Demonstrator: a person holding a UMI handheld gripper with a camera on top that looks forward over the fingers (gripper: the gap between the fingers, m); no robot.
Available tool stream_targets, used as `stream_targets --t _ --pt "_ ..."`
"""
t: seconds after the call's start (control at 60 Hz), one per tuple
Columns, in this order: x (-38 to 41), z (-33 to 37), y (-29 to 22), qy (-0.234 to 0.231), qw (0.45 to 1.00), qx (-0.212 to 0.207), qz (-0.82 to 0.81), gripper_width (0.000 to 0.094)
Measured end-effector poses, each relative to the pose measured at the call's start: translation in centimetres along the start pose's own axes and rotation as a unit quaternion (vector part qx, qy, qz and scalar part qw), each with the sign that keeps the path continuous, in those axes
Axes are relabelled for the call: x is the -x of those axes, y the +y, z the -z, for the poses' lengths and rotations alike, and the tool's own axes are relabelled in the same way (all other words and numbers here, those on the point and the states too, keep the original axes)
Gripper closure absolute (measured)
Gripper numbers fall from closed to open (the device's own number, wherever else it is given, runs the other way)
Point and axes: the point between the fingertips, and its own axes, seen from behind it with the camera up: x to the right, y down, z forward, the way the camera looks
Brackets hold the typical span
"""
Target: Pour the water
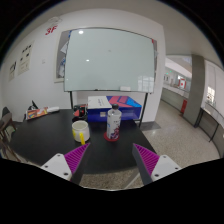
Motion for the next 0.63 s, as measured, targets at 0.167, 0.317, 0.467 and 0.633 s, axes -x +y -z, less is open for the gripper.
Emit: stream_targets --t 0.167,0.317,0.467,0.633 --pt "0.2 6.8 1.1 0.004 1.000 0.001 -0.011 0.0089" --pt "-0.3 10.3 1.5 0.013 1.000 -0.002 -0.002 0.0092" --pt "-0.9 12.3 1.8 0.020 1.000 -0.002 -0.003 0.0094" --pt "-2.0 13.2 1.0 0.031 0.999 -0.010 0.001 0.0091"
